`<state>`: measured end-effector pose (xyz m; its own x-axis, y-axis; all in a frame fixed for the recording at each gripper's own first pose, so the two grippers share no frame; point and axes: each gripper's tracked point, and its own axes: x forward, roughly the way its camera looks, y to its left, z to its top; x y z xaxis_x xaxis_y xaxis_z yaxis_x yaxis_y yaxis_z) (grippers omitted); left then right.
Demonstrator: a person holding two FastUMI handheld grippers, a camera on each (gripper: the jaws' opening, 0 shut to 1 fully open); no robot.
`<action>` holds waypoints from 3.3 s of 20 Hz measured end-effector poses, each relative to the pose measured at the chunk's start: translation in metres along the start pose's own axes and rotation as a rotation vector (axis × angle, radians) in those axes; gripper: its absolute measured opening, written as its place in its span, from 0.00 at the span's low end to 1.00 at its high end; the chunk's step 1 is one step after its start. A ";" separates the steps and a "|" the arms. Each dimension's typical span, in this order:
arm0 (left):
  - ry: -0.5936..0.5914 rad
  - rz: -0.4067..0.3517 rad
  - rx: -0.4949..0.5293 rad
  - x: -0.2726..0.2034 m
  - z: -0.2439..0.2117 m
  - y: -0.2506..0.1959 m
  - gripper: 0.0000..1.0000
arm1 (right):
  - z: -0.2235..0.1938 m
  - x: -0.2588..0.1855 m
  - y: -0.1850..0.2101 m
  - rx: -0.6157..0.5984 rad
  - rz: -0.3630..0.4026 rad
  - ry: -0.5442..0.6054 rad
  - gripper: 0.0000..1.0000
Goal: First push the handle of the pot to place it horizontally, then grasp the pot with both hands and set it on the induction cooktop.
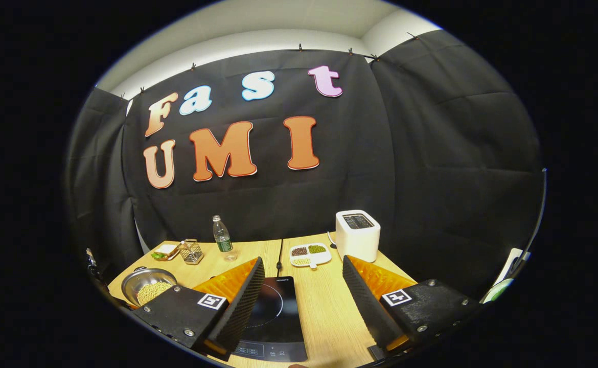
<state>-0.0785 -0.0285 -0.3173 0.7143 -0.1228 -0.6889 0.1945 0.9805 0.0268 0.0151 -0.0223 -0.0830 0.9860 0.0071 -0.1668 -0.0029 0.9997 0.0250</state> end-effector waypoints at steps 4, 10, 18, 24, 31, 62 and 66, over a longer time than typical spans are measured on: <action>-0.001 -0.017 -0.010 0.007 0.003 -0.004 0.02 | -0.003 0.001 -0.002 0.008 -0.012 0.006 0.95; -0.017 -0.041 -0.060 0.020 0.011 -0.009 0.02 | -0.012 0.001 -0.010 0.009 -0.023 0.020 0.95; -0.040 -0.038 -0.080 0.040 0.025 -0.019 0.02 | -0.016 -0.004 -0.015 0.007 -0.031 0.017 0.95; -0.045 -0.034 -0.089 0.056 0.035 -0.023 0.02 | -0.024 -0.003 -0.018 0.005 -0.038 0.035 0.95; -0.057 -0.020 -0.090 0.075 0.049 -0.030 0.02 | -0.028 0.000 -0.022 0.000 -0.048 0.047 0.95; -0.227 -0.056 -0.026 0.050 0.117 -0.016 0.02 | -0.056 0.019 0.058 0.016 -0.005 0.112 0.95; -0.317 0.055 -0.012 0.023 0.133 0.048 0.02 | -0.064 0.024 0.099 0.026 0.034 0.118 0.95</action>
<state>0.0368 -0.0050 -0.2356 0.8978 -0.1094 -0.4266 0.1430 0.9886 0.0474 0.0281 0.0779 -0.1475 0.9589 0.0452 -0.2800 -0.0301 0.9979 0.0578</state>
